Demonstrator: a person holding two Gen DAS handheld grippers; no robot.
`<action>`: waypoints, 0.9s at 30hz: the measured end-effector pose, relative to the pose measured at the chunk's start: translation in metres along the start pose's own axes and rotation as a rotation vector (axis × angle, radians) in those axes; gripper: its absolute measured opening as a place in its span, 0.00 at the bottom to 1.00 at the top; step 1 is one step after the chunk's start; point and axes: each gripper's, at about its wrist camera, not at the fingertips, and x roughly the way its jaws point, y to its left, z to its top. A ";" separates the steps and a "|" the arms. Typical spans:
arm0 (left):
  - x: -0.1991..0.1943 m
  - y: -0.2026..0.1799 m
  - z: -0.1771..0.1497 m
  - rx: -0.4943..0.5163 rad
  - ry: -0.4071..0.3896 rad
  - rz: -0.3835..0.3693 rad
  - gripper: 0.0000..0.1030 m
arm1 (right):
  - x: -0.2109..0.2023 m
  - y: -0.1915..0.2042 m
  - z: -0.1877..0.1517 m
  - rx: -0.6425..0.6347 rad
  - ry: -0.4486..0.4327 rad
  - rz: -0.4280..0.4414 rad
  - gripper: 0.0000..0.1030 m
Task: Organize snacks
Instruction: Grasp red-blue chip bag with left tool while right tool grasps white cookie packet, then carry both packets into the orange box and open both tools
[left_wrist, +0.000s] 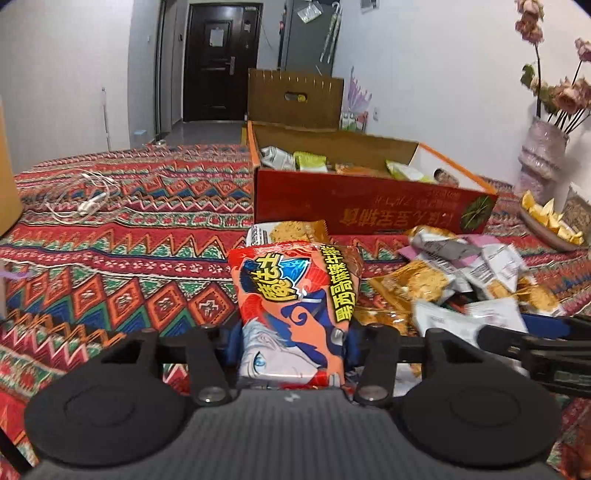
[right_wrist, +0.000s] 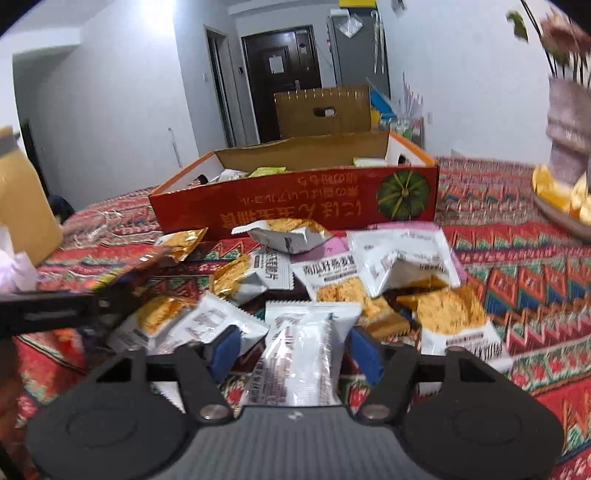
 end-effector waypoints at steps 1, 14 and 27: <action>-0.009 -0.001 -0.002 -0.006 -0.009 0.003 0.50 | -0.001 0.001 -0.001 -0.009 0.004 0.000 0.53; -0.124 -0.037 -0.055 -0.099 -0.079 0.003 0.50 | -0.050 -0.003 -0.036 -0.158 0.015 0.011 0.39; -0.184 -0.098 -0.112 -0.065 -0.047 -0.030 0.50 | -0.180 -0.039 -0.096 -0.133 -0.033 0.116 0.39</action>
